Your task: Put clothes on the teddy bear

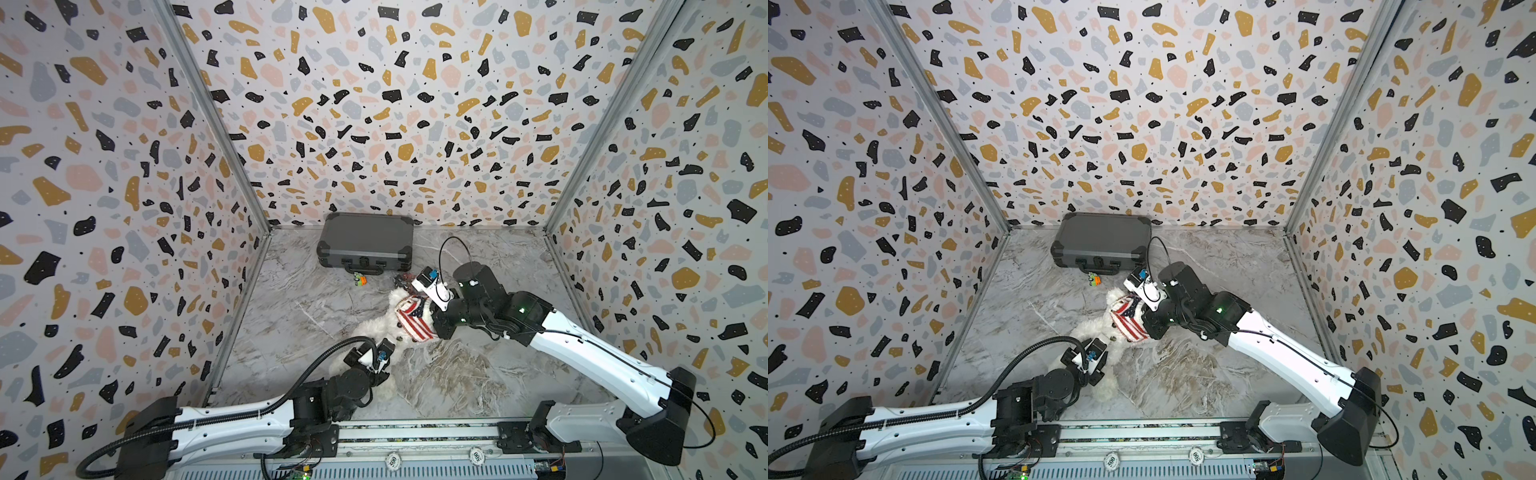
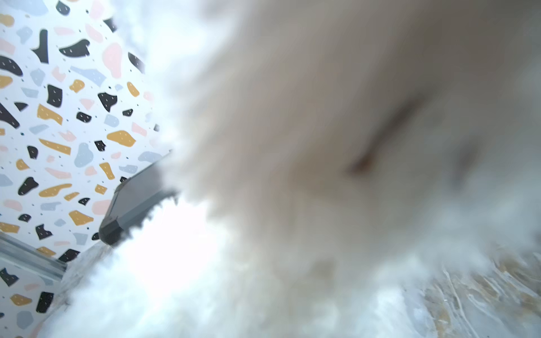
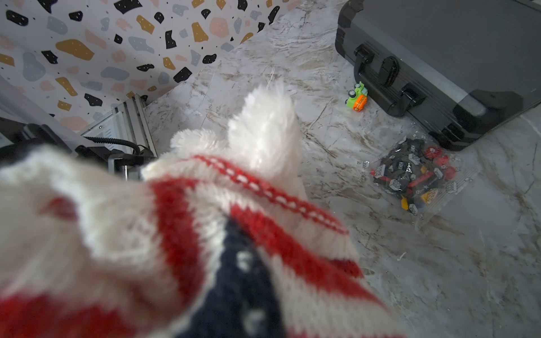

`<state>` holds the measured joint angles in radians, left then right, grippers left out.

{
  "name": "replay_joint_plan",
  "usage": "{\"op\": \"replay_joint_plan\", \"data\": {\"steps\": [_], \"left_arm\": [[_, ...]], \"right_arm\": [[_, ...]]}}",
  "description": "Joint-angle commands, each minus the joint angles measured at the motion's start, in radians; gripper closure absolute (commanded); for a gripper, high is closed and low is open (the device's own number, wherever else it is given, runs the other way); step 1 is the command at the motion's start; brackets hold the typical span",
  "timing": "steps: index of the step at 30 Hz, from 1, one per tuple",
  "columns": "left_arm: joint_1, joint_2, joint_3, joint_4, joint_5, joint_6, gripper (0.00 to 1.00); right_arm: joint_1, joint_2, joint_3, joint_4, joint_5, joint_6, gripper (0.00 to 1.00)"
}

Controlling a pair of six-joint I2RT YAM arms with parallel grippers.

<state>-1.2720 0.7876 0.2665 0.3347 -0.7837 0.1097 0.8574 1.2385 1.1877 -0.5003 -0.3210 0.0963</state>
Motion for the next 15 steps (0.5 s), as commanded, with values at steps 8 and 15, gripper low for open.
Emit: {"op": "replay_joint_plan", "data": {"steps": [8, 15], "left_arm": [[0.007, 0.037, -0.001, 0.084, -0.028, -0.222, 0.16], [0.089, 0.052, -0.003, -0.037, 0.088, -0.414, 0.1]], "right_arm": [[-0.119, -0.053, -0.148, 0.264, -0.054, 0.021, 1.0], [-0.155, -0.087, -0.202, 0.34, -0.01, -0.026, 1.0]]}}
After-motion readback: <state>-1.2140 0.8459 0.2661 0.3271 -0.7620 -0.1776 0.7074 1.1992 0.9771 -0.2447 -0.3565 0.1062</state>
